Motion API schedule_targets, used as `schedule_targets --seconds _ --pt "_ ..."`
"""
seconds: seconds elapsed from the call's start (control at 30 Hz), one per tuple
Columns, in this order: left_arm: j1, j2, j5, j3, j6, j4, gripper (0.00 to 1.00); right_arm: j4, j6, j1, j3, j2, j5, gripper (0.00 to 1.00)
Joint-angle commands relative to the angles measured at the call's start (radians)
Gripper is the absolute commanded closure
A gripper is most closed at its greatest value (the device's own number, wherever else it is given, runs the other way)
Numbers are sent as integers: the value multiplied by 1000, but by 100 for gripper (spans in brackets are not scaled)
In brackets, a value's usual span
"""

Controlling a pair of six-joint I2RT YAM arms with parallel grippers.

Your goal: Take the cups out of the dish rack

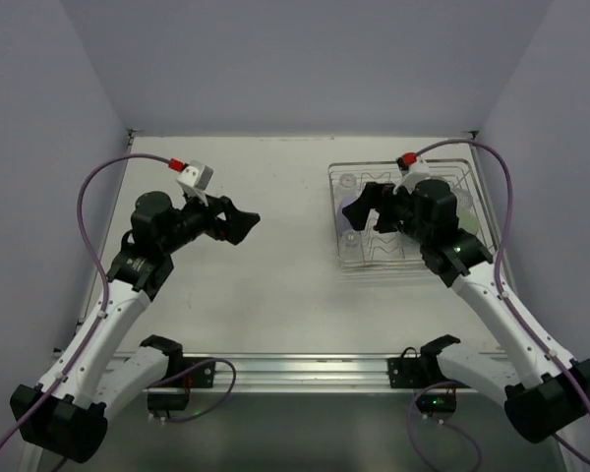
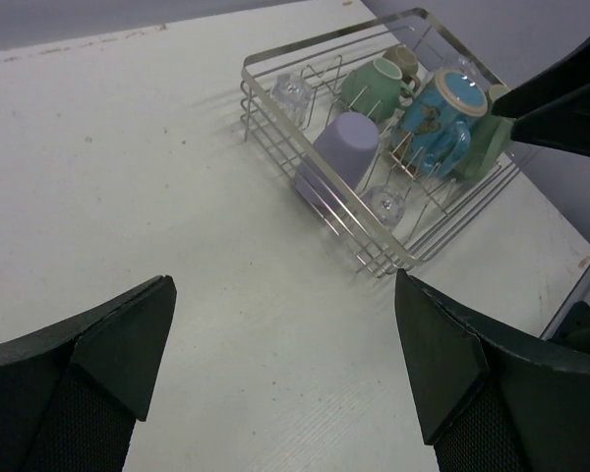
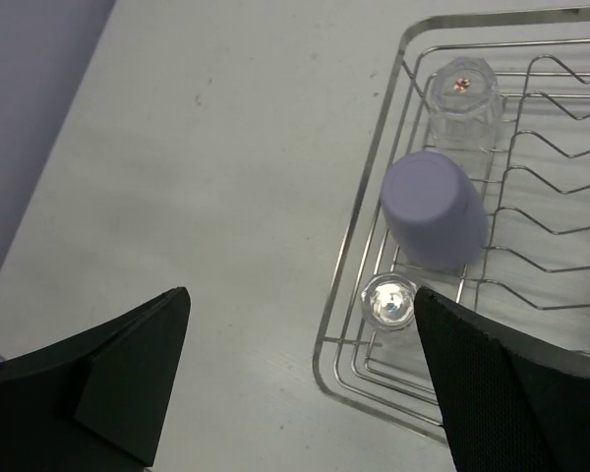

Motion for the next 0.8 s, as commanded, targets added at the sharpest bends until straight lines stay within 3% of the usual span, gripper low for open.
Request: schedule_targets --seconds 0.0,0.2,0.53,0.77 --pt "2 13 -14 9 40 -52 0 -55 -67 28 80 88 182 1" --pt "2 -13 -74 -57 62 -46 0 -66 -96 42 178 260 241 1" --pt "-1 -25 -124 -33 96 -74 0 -110 -142 59 354 526 288 1" --pt "-6 -11 -129 -35 96 -77 0 -129 -140 59 370 588 374 8"
